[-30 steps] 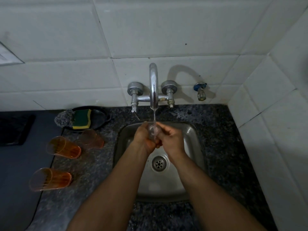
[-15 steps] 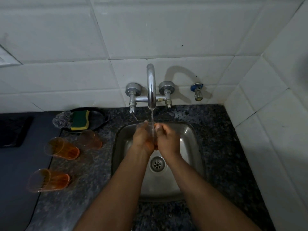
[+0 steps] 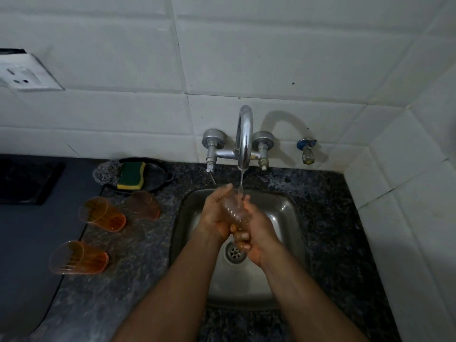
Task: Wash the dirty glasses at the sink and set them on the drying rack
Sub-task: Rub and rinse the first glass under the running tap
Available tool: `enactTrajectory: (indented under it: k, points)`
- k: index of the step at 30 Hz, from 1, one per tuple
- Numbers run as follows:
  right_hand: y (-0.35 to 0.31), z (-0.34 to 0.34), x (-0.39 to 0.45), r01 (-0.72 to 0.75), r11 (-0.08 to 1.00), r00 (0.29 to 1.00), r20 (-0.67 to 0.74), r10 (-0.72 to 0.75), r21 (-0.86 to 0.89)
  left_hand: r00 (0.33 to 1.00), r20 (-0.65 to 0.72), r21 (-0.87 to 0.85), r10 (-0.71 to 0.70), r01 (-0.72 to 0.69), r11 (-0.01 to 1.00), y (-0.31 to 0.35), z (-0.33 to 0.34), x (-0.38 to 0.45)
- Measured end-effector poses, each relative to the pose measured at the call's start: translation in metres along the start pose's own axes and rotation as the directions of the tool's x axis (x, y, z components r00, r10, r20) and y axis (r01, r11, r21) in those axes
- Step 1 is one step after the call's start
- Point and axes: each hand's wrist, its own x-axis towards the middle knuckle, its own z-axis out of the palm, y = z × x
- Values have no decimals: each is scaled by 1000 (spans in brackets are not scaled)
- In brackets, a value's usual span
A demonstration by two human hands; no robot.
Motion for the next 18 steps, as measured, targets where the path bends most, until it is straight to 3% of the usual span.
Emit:
enactTrajectory:
  k: [1, 2, 3, 4, 5, 6, 7, 8, 9, 10, 11, 12, 13, 14, 16, 17, 18]
  points:
    - [-2, -2, -1, 13, 997, 1000, -12, -14, -75, 1000, -2, -10, -2, 2, 1000, -3, 0, -3]
    - [-1, -4, -2, 105, 963, 992, -36, -118, -249, 1000, -7, -21, -6, 6, 1000, -6, 1, -4]
    - [2, -6, 1, 239, 825, 949, -58, -311, -512, 1000, -22, -19, -20, 19, 1000, -9, 3, -4]
    - [6, -7, 3, 329, 606, 866, -25, -499, -724, 998, -51, -4, -37, 37, 999, -12, 6, -3]
    - [13, -12, 9, 379, 439, 792, 40, -609, -814, 995, -86, 20, -50, 52, 998, -13, 10, -3]
    - [18, -14, 10, 414, 360, 752, 91, -653, -836, 992, -108, 41, -58, 62, 997, -14, 11, -1]
    - [21, -15, 10, 435, 375, 754, 104, -648, -818, 992, -113, 78, -61, 70, 995, -15, 12, -1]
    - [22, -16, 10, 413, 485, 809, 67, -583, -771, 992, -107, 125, -60, 73, 989, -15, 9, -1]
    - [18, -15, 10, 319, 697, 902, -19, -431, -642, 993, -97, 164, -66, 81, 983, -15, 6, -6]
    - [11, -15, 6, 152, 900, 978, -71, -197, -408, 995, -77, 168, -70, 82, 982, -15, 2, -8]
    - [5, -15, 3, -6, 976, 998, -65, -8, -218, 996, -54, 145, -76, 83, 986, -16, -4, -10]
    - [-1, -15, -2, -71, 986, 997, -46, 64, -152, 997, -22, 115, -69, 71, 991, -17, -6, -11]
    - [-2, -17, -3, -28, 976, 999, -34, 21, -217, 998, 1, 102, -55, 55, 993, -18, -6, -13]
    - [-1, -16, -4, 88, 924, 994, -34, -108, -371, 999, -4, 107, -37, 38, 994, -19, -6, -12]
    - [4, -16, 3, 302, 601, 887, -12, -462, -740, 999, -45, 110, 8, -3, 994, -23, 0, -8]
    - [10, -15, 7, 344, 532, 840, 0, -543, -774, 998, -68, 112, 14, -6, 994, -23, 3, -5]
    - [13, -13, 7, 346, 582, 843, -28, -536, -736, 998, -71, 118, 1, 7, 993, -24, 6, -3]
